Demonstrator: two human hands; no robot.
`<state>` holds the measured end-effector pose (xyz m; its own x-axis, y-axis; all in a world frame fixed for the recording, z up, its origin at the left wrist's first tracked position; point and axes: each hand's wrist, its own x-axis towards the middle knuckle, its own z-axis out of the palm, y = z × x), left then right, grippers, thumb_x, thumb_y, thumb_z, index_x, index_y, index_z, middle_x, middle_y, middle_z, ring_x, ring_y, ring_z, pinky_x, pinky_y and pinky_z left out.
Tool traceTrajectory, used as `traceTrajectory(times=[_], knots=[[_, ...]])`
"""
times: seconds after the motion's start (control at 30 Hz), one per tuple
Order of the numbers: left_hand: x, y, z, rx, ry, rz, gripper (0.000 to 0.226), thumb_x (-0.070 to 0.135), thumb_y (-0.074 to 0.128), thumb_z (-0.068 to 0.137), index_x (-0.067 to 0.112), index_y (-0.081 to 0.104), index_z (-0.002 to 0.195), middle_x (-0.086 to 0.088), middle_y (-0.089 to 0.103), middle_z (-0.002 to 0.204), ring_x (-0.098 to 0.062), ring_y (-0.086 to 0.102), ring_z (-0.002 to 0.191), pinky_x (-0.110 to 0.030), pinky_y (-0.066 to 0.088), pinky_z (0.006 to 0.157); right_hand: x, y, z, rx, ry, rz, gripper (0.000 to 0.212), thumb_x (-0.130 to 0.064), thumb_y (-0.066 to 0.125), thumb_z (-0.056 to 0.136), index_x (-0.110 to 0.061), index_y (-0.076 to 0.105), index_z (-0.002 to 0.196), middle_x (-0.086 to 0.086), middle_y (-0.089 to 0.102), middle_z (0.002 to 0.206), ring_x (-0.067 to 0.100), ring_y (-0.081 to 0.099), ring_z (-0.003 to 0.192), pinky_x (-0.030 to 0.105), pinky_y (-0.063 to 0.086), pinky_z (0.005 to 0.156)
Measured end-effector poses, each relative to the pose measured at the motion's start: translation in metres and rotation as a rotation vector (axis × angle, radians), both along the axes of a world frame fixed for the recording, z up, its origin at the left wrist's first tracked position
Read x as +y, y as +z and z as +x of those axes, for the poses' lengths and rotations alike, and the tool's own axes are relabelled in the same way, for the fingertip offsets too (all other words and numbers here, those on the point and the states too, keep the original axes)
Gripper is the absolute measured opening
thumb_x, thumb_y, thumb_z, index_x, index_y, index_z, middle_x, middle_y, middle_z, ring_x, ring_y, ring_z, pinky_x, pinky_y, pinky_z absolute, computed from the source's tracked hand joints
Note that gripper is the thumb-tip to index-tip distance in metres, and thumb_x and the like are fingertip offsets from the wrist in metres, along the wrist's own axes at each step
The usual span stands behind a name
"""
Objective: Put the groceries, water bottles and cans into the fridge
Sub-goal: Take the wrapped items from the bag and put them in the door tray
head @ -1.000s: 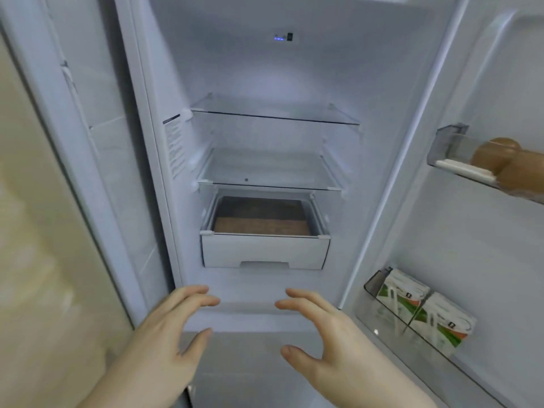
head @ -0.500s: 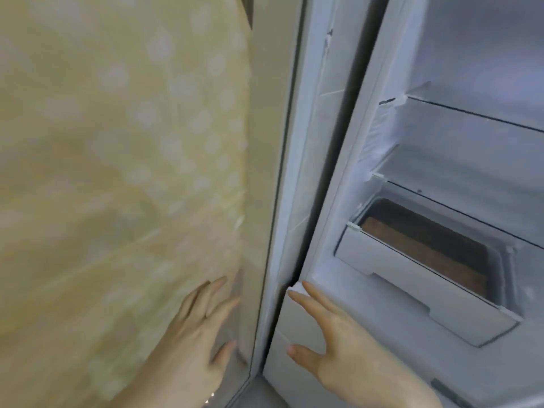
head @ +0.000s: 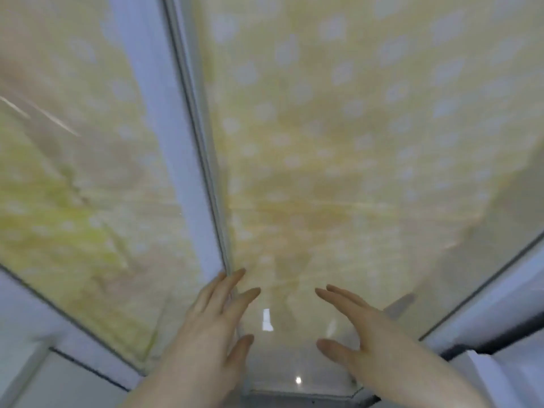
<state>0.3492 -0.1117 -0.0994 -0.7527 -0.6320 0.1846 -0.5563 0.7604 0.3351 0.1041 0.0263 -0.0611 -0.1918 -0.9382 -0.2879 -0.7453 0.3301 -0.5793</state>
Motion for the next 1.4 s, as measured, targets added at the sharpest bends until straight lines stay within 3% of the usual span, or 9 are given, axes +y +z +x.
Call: traceTrajectory(times=[0.07, 0.17, 0.33, 0.57, 0.67, 0.83, 0.97, 1.2, 1.4], knots=[[0.0, 0.003, 0.041, 0.049, 0.1, -0.014, 0.06, 0.048, 0.051, 0.088, 0.043, 0.04, 0.147, 0.013, 0.018, 0.165, -0.016, 0.016, 0.151, -0.034, 0.026, 0.115, -0.026, 0.006, 0.029, 0.034, 0.135, -0.005, 0.071, -0.058, 0.061, 0.094, -0.061, 0.017, 0.15, -0.042, 0.006, 0.155, -0.007, 0.022, 0.148, 0.019, 0.024, 0.116], [0.003, 0.002, 0.106, 0.064, 0.285, 0.014, 0.062, 0.048, 0.049, 0.09, 0.047, 0.033, 0.149, 0.023, 0.003, 0.165, -0.013, 0.005, 0.154, -0.037, 0.023, 0.12, -0.062, 0.017, 0.08, 0.066, 0.309, -0.003, 0.07, -0.057, 0.056, 0.097, -0.059, 0.013, 0.152, -0.044, 0.003, 0.152, -0.008, 0.021, 0.147, 0.015, 0.025, 0.11], [0.015, 0.006, 0.22, 0.082, 0.521, -0.006, 0.063, 0.044, 0.058, 0.085, 0.042, 0.044, 0.146, 0.015, 0.02, 0.165, -0.023, 0.024, 0.151, -0.045, 0.037, 0.115, -0.113, 0.026, 0.178, 0.031, 0.542, -0.002, 0.066, -0.057, 0.053, 0.098, -0.06, 0.015, 0.152, -0.044, 0.0, 0.155, -0.004, 0.016, 0.15, 0.029, 0.028, 0.118], [0.041, 0.001, 0.349, 0.061, 0.783, 0.011, 0.065, 0.046, 0.055, 0.088, 0.045, 0.035, 0.15, 0.019, 0.008, 0.165, -0.016, 0.011, 0.153, -0.041, 0.031, 0.119, -0.147, 0.017, 0.306, 0.055, 0.75, -0.085, 0.069, -0.058, 0.056, 0.096, -0.056, 0.018, 0.153, -0.039, 0.0, 0.159, -0.002, 0.017, 0.152, 0.026, 0.025, 0.119], [0.056, -0.006, 0.392, 0.064, 0.871, 0.024, 0.064, 0.047, 0.054, 0.087, 0.043, 0.039, 0.148, 0.018, 0.011, 0.165, -0.016, 0.014, 0.152, -0.042, 0.033, 0.118, -0.155, 0.009, 0.353, 0.038, 0.825, -0.109, 0.071, -0.054, 0.06, 0.095, -0.053, 0.021, 0.155, -0.036, 0.001, 0.162, -0.002, 0.019, 0.152, 0.024, 0.024, 0.12], [0.069, -0.019, 0.447, 0.055, 0.999, 0.036, 0.064, 0.04, 0.066, 0.085, 0.041, 0.045, 0.146, 0.015, 0.021, 0.163, -0.02, 0.026, 0.15, -0.04, 0.034, 0.116, -0.178, -0.003, 0.42, 0.008, 0.952, -0.101, 0.076, -0.055, 0.061, 0.095, -0.052, 0.017, 0.157, -0.037, -0.002, 0.162, -0.004, 0.016, 0.152, 0.026, 0.021, 0.123], [0.068, -0.032, 0.477, 0.066, 1.101, 0.06, 0.065, 0.042, 0.068, 0.077, 0.039, 0.052, 0.139, 0.008, 0.034, 0.16, -0.027, 0.04, 0.142, -0.047, 0.047, 0.105, -0.202, -0.011, 0.46, 0.001, 1.022, -0.111, 0.074, -0.051, 0.062, 0.094, -0.054, 0.02, 0.155, -0.037, 0.0, 0.162, -0.007, 0.014, 0.151, 0.018, 0.017, 0.12], [0.038, -0.043, 0.509, 0.064, 1.26, 0.086, 0.064, 0.039, 0.066, 0.09, 0.043, 0.04, 0.148, 0.021, 0.011, 0.163, -0.015, 0.019, 0.15, -0.036, 0.032, 0.118, -0.265, -0.027, 0.512, -0.02, 1.158, -0.09, 0.073, -0.051, 0.06, 0.094, -0.052, 0.021, 0.155, -0.035, 0.001, 0.163, -0.007, 0.013, 0.151, 0.02, 0.014, 0.123], [0.01, -0.041, 0.534, 0.059, 1.371, 0.056, 0.064, 0.031, 0.077, 0.082, 0.036, 0.054, 0.141, 0.011, 0.03, 0.16, -0.022, 0.033, 0.146, -0.034, 0.032, 0.114, -0.324, -0.04, 0.556, -0.049, 1.264, -0.092, 0.073, -0.052, 0.06, 0.093, -0.049, 0.022, 0.156, -0.035, 0.002, 0.162, -0.007, 0.013, 0.151, 0.016, 0.017, 0.118]])
